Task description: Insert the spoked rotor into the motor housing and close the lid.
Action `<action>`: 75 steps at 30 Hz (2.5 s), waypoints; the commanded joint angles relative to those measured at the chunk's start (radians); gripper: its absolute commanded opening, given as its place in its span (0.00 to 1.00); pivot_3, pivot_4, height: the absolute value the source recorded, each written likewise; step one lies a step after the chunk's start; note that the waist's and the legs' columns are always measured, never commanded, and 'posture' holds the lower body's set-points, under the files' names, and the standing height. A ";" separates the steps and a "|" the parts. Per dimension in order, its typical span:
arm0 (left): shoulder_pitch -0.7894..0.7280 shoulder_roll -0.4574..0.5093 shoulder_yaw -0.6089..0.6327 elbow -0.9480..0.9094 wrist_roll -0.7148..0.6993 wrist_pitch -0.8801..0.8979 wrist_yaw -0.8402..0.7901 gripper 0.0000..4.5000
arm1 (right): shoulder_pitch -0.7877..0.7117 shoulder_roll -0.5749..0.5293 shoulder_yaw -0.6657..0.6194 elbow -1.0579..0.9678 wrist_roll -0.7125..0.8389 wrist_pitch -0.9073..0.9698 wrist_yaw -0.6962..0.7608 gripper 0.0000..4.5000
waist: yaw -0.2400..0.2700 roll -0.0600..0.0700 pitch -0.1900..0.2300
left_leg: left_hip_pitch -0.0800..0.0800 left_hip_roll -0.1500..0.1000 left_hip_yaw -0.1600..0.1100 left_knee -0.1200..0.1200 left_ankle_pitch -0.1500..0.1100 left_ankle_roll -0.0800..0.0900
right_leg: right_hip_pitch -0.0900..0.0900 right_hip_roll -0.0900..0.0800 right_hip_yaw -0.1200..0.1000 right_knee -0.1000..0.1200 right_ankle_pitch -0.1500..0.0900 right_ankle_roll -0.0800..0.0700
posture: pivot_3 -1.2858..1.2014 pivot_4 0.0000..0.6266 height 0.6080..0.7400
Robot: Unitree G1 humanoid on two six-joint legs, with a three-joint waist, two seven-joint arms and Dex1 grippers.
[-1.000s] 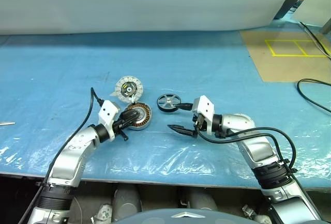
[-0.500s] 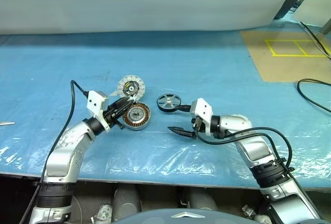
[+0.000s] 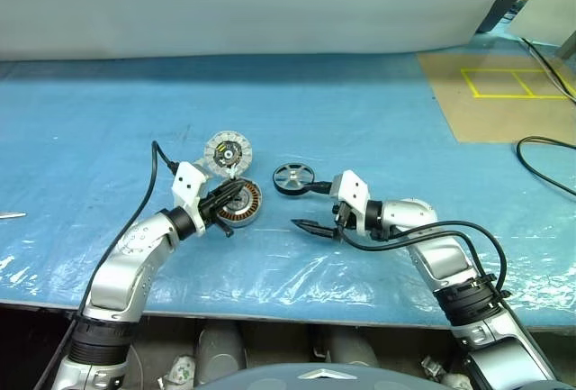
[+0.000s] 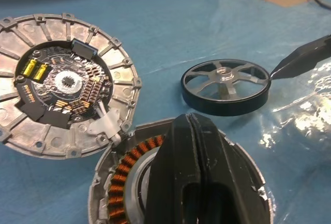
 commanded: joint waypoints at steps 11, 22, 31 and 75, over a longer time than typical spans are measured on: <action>0.063 0.033 0.000 -0.030 0.018 -0.011 -0.024 0.00 | -0.026 0.013 -0.007 -0.014 0.000 -0.020 -0.019 0.93 | 0.000 0.000 0.000 | 0.000 0.000 0.000 0.000 0.000 0.000 | 0.000 0.000 0.000 0.000 0.000 0.000 | 0.52 0.24 1.00; 0.104 0.035 0.003 0.014 0.029 -0.068 -0.043 0.00 | -0.038 0.022 -0.008 -0.010 0.001 -0.019 -0.024 0.93 | 0.000 0.000 0.000 | 0.000 0.000 0.000 0.000 0.000 0.000 | 0.000 0.000 0.000 0.000 0.000 0.000 | 0.52 0.24 1.00; 0.090 -0.022 0.060 0.005 -0.070 -0.117 -0.090 0.00 | -0.036 0.033 -0.019 -0.017 0.030 0.016 -0.021 0.93 | 0.000 0.000 0.000 | 0.000 0.000 0.000 0.000 0.000 0.000 | 0.000 0.000 0.000 0.000 0.000 0.000 | 0.52 0.24 1.00; 0.109 0.015 0.055 -0.008 0.017 -0.326 -0.122 0.00 | -0.588 0.007 0.032 0.252 0.048 0.552 0.063 0.93 | -0.001 0.001 0.000 | 0.000 0.000 0.000 0.000 0.000 0.000 | -0.001 0.000 0.000 0.001 0.000 0.000 | 0.52 0.24 1.00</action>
